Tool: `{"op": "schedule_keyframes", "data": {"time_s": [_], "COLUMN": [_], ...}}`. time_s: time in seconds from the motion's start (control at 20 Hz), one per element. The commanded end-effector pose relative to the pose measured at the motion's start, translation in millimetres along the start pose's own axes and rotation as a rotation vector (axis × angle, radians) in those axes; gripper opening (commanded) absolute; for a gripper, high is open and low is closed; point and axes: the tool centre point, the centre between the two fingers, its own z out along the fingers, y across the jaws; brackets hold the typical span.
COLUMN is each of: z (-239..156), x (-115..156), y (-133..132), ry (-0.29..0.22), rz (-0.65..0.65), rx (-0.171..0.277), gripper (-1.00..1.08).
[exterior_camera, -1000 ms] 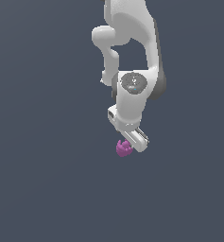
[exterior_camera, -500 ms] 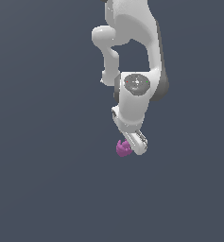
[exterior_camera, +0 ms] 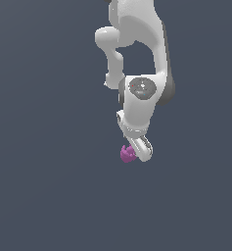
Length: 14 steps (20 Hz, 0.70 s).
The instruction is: Pick up the object and move it to a goal position.
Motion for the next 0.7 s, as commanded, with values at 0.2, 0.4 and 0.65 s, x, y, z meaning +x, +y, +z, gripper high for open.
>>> {"op": "schedule_keyframes", "data": {"time_s": [0.2, 0.4, 0.65], "z": [23, 42, 49], "x": [0, 0, 0], "y": [1, 2, 0], "ry": [0.0, 0.0, 0.0], "rz": [0.002, 0.004, 0.004], "rx": [-0.001, -0.001, -0.001], "gripper": [1.0, 1.0, 1.0]}}
